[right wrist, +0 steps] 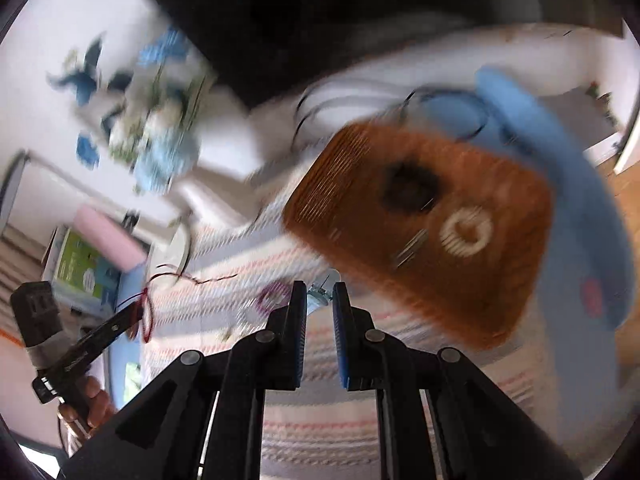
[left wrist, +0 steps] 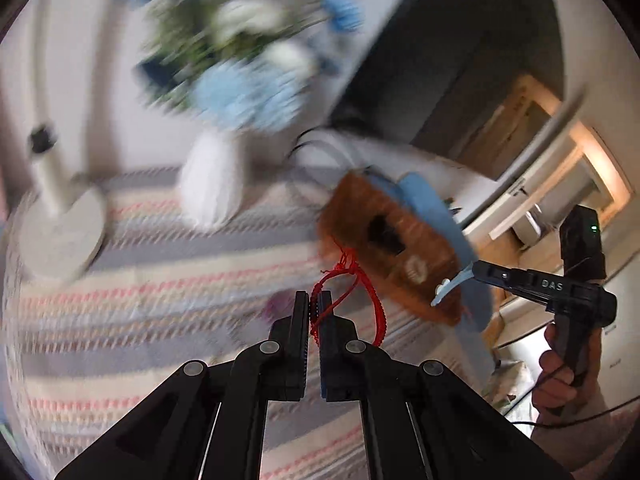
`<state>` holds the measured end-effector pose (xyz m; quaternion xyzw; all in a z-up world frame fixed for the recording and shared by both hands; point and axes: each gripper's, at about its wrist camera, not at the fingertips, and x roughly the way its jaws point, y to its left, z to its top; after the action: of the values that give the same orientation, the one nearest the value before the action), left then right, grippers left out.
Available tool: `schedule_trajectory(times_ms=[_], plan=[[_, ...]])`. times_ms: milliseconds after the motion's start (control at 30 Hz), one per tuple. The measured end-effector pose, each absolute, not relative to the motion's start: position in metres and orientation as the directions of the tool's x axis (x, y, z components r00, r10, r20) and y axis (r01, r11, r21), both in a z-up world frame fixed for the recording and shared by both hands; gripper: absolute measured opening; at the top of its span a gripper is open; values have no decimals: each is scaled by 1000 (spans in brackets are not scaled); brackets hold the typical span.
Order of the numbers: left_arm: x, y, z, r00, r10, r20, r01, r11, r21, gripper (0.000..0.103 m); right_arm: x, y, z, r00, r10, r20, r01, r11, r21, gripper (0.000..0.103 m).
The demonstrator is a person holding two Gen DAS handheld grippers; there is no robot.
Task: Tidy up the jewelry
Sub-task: 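Carry the red bracelet into the basket with the left tool while the right tool drops the blue clip there, then move both open tools back over the remaining jewelry pile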
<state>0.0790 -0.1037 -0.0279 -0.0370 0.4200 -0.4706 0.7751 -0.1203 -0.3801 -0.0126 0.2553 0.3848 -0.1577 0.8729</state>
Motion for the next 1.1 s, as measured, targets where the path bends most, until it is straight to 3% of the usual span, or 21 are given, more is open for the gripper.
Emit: schedule_trajectory(times_ms=[233,567,900,967,1033,1100], plan=[[76,-214,5,148,-792,-592,799,449,-400,4,-139,-454,9,645,-207,-736,568,774,280,15],[56,-366,-78,-17,-654,-756,801,444,-402,3,-110,-502,-60,463,-157,-872,546,826,141,15],[24,-402,-125,-38,-558,-829,814,464,-350,4,-102,-513,-89,409,-84,-909,459,879,125,15],[24,-395,-121,-54,-574,-817,798,467,-381,12,-106,-516,-86,429,-74,-900,454,879,144,16],[25,-376,-110,-50,-602,-797,781,473,-406,30,-110,-520,-76,459,-65,-886,456,873,172,16],[28,-352,-94,-8,-624,-781,772,493,-402,36,-117,-523,-63,489,-76,-869,463,867,185,18]])
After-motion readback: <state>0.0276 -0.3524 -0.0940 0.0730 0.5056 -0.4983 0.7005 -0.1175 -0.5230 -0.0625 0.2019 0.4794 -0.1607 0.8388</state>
